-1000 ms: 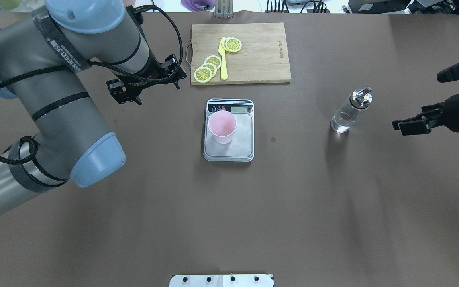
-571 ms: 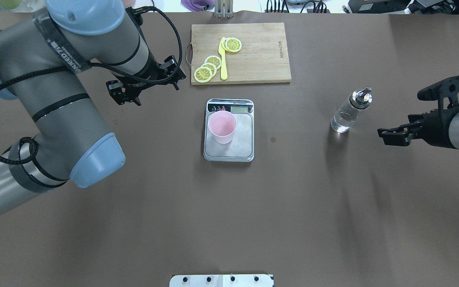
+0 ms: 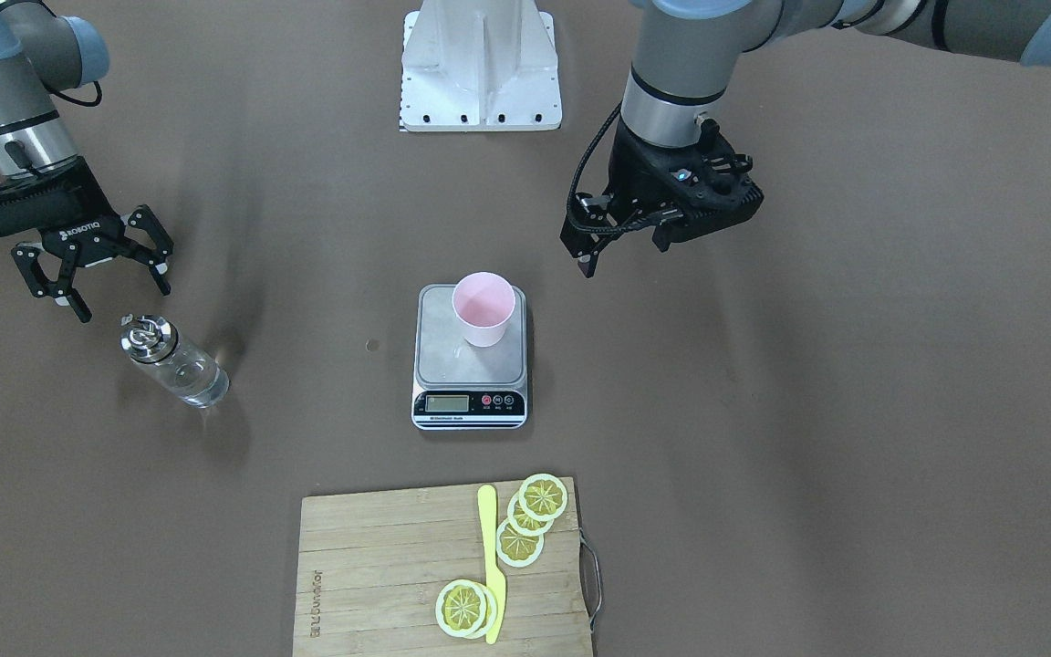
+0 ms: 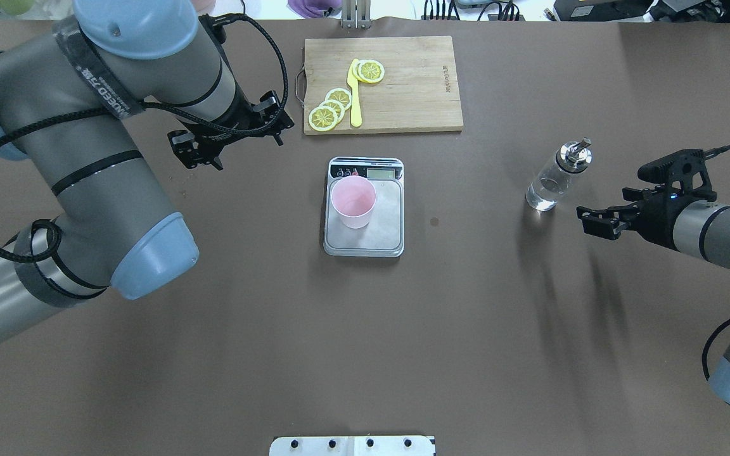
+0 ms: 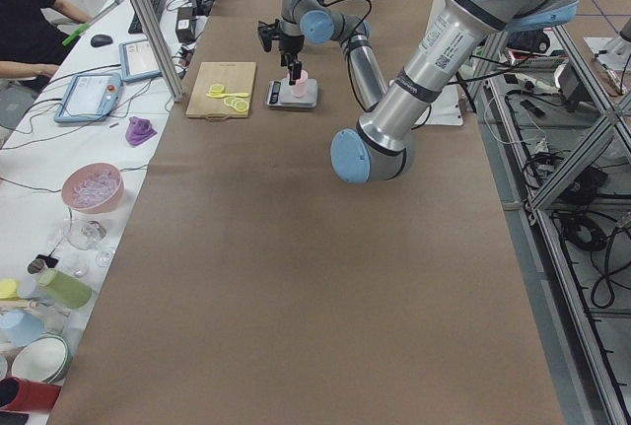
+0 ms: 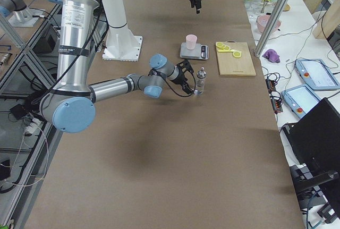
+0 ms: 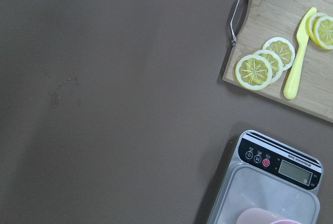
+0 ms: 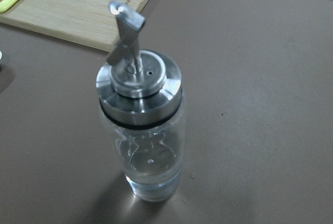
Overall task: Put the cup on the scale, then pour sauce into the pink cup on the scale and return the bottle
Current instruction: 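Move the right gripper toward the glass sauce bottle while the left arm withdraws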
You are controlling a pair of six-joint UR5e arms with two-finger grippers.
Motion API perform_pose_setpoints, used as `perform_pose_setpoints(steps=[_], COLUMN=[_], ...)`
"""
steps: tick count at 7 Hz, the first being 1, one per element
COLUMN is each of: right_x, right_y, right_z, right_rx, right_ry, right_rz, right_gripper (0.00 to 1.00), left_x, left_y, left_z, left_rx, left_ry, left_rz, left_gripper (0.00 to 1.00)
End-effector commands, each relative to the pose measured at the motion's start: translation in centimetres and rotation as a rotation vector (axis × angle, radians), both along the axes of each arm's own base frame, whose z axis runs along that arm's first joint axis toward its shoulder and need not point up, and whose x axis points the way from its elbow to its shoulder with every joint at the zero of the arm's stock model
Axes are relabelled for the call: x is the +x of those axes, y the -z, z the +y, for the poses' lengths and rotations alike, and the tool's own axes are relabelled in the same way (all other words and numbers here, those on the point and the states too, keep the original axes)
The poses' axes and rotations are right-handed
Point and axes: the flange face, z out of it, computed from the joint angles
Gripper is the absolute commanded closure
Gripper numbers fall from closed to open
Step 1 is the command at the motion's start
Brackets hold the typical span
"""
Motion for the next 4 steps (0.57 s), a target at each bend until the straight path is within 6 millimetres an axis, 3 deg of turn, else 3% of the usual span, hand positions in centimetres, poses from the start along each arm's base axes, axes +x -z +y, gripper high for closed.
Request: perform_pose_setpoints(steps=[1,4], right_x=[-2.0,-2.3], right_y=[1.6,0.6], right_z=[-0.5,-0.8], right_rx=[-0.013,0.003], right_ry=[-0.033,-0.084], right_rz=[-0.071,-0.049], right_gripper=[0.0,0.0], left_x=[0.1,0.4], left_y=[-0.2,-0.4], left_z=[0.0,-0.1], left_rx=[-0.002,-0.005], left_ry=[0.0,-0.003], left_rz=[-0.002,-0.007], left_gripper=[0.02,0.02])
